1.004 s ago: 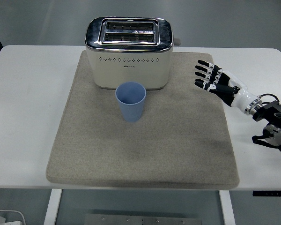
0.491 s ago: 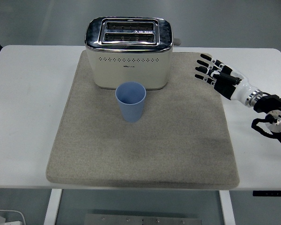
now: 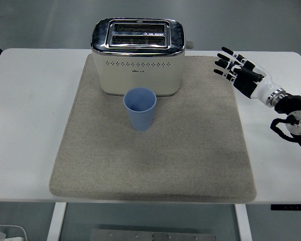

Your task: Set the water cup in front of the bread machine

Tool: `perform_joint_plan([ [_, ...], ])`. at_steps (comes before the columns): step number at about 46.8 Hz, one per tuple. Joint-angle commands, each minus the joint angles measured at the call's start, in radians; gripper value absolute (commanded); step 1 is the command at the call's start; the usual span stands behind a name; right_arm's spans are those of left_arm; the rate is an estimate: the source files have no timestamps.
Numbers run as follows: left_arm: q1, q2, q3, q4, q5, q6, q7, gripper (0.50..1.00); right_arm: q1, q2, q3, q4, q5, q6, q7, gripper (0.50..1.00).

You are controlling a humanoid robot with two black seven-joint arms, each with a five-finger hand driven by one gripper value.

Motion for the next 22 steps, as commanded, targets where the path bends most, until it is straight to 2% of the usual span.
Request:
perform_joint_plan([
  [1, 0.0, 0.0, 0.0, 0.0, 0.0, 0.0, 0.0, 1.0, -0.001, 0.003, 0.014, 0.0, 0.0, -0.002, -0.006, 0.917],
  [11, 0.0, 0.0, 0.0, 0.0, 0.0, 0.0, 0.0, 1.0, -0.006, 0.017, 0.024, 0.0, 0.081, -0.004, -0.008, 0.917],
  [22, 0.0, 0.0, 0.0, 0.0, 0.0, 0.0, 0.0, 1.0, -0.007, 0.034, 0.025, 0.0, 0.086, -0.014, -0.008, 0.917],
])
